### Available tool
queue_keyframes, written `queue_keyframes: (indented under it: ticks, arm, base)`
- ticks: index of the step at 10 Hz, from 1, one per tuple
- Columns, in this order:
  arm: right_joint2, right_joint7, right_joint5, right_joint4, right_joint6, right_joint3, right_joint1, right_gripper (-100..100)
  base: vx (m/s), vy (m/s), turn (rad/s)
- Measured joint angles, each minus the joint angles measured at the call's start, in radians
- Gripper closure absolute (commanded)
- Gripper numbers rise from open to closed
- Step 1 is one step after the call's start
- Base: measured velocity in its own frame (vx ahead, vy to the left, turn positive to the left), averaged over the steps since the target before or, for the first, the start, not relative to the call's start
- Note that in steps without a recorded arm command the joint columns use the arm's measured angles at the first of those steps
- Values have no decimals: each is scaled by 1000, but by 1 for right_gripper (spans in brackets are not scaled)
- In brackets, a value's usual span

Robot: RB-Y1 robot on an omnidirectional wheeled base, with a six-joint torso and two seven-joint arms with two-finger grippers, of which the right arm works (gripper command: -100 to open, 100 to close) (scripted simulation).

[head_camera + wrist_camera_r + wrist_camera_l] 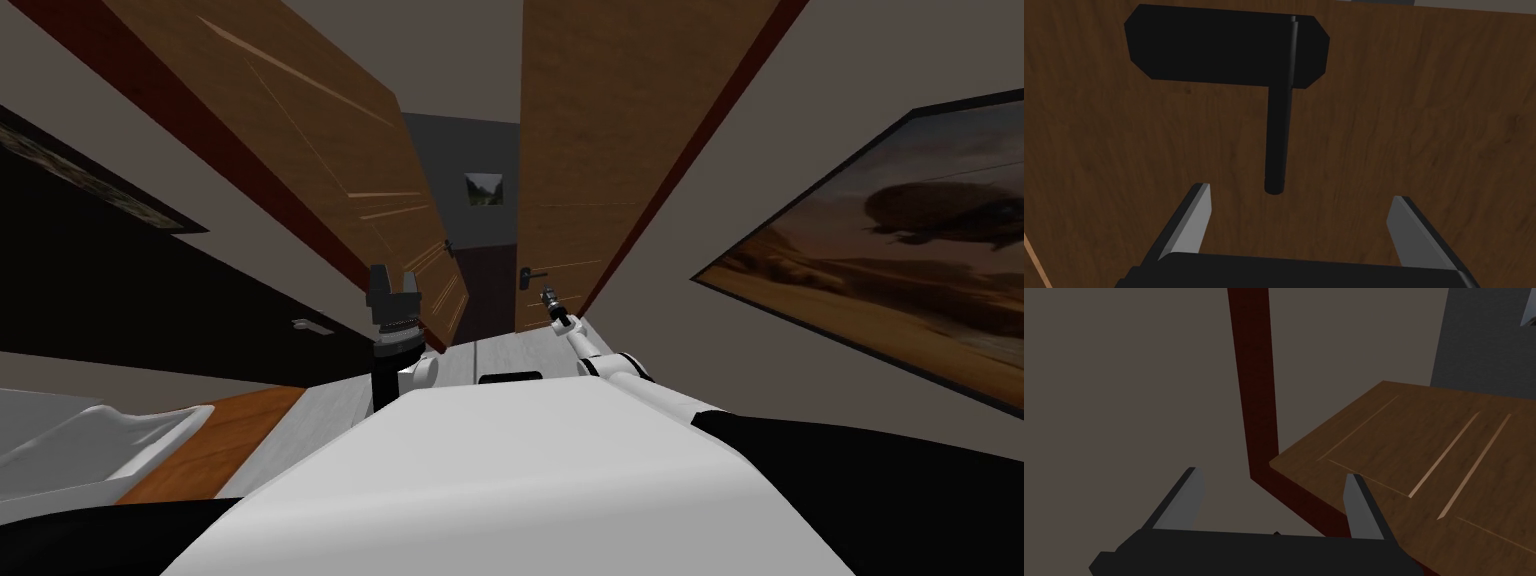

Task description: Push the door open

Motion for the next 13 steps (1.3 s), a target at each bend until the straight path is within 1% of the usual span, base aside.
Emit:
queue_keyframes:
  ticks: [1,3,9,10,11,13]
  arm:
    - [-1,-6,4,14,3,1,-10,-100]
    - [-1,-5,3,15,4,0,-10,-100]
    - [2,10,-5,24,9,-13,-15,-100]
    - [2,12,-7,26,9,-15,-16,-100]
    - [3,12,-7,26,9,-15,-16,100]
    - [1,12,-7,23,9,-16,-20,100]
  base:
    - [46,-10,3]
    - [142,18,28]
    - [191,20,27]
    - [80,9,3]
    - [-10,-1,-1]
    - [-18,-5,11]
